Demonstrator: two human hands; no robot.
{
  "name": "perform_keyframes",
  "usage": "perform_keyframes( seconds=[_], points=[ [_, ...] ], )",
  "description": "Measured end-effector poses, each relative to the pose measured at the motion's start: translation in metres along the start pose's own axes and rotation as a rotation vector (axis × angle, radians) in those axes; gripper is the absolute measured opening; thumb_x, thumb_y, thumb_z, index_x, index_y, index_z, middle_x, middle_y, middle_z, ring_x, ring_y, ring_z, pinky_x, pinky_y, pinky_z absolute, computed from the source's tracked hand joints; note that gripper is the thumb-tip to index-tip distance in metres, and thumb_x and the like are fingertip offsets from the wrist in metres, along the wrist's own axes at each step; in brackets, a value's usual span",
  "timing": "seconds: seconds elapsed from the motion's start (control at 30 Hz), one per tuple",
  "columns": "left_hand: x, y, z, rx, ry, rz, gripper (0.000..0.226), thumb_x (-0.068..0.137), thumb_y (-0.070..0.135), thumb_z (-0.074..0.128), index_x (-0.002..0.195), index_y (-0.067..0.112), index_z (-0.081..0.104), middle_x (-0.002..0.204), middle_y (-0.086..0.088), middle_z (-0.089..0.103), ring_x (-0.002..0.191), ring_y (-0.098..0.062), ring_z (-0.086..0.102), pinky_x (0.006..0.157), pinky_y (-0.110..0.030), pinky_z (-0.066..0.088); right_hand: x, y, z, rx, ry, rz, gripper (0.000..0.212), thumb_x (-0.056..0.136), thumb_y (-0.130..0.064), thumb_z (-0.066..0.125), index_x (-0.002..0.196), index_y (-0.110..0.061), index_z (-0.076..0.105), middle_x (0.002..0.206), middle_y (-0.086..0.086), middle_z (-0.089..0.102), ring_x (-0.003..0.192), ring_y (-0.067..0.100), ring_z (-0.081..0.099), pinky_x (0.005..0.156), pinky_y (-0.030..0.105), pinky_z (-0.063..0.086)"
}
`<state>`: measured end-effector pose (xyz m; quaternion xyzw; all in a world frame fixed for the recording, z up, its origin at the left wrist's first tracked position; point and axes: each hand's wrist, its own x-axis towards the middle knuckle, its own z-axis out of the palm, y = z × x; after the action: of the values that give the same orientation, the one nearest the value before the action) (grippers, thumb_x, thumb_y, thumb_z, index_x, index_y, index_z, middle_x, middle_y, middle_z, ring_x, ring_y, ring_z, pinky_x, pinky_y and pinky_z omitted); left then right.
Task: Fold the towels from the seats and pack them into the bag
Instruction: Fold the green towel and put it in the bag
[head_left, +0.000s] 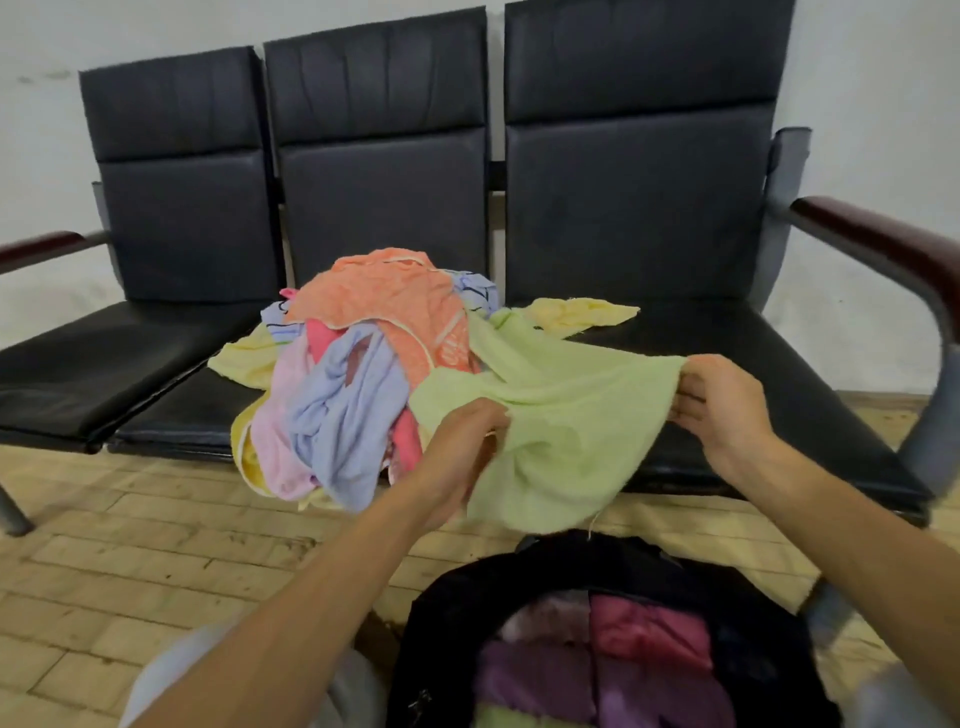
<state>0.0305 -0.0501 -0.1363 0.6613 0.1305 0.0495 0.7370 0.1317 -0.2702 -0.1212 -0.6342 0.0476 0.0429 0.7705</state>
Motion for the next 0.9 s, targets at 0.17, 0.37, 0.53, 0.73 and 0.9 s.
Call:
perform_keyframes(
  seconds=[0.17,0.37,0.53,0.73,0.9],
  points=[
    [0.001,-0.019,0.034,0.129,-0.133,-0.061,0.014,0.093,0.002,0.051,0.086,0.011,0.060,0.083,-0.007,0.066,0.073,-0.020,0.064,0.074,-0.033,0.052,0.006,0.002,-0.014,0.119,0.112,0.184,0.019,0.089,-0.010,0.050,0.102,-0.010,0.064,0.101,0.008,0.066,0.083,0.019,0.061,0.076,0.034,0.051],
    [0.027,-0.029,0.045,0.456,-0.004,0.054,0.015,0.092,0.012,0.051,0.102,0.016,0.062,0.107,-0.005,0.068,0.093,-0.016,0.066,0.074,-0.024,0.048,0.003,0.001,-0.031,-0.096,0.017,0.243,0.014,0.088,-0.005,0.050,0.092,-0.004,0.064,0.076,0.007,0.059,0.069,0.020,0.056,0.068,0.035,0.047],
    [0.063,-0.042,0.028,1.116,0.129,0.423,0.038,0.093,0.020,0.055,0.130,0.012,0.055,0.133,-0.008,0.047,0.125,-0.022,0.045,0.100,-0.034,0.040,0.003,0.006,-0.055,-0.305,-0.076,0.222,0.011,0.088,-0.012,0.061,0.091,-0.004,0.068,0.094,0.012,0.063,0.087,0.027,0.059,0.075,0.039,0.047],
    [0.075,-0.073,0.033,1.380,0.151,0.306,0.044,0.091,0.032,0.054,0.126,0.008,0.048,0.129,-0.014,0.042,0.119,-0.032,0.035,0.100,-0.039,0.030,0.000,0.013,-0.080,-0.682,-0.152,0.235,0.029,0.083,-0.016,0.077,0.104,0.002,0.070,0.101,0.015,0.072,0.086,0.022,0.069,0.071,0.033,0.058],
    [0.071,-0.075,0.038,1.342,0.186,0.378,0.030,0.094,0.024,0.052,0.121,0.013,0.057,0.116,-0.009,0.052,0.114,-0.030,0.045,0.100,-0.041,0.033,0.003,0.014,-0.080,-0.778,-0.243,0.391,0.042,0.071,-0.015,0.085,0.105,0.001,0.069,0.096,0.014,0.075,0.086,0.028,0.073,0.077,0.043,0.061]
  ],
)
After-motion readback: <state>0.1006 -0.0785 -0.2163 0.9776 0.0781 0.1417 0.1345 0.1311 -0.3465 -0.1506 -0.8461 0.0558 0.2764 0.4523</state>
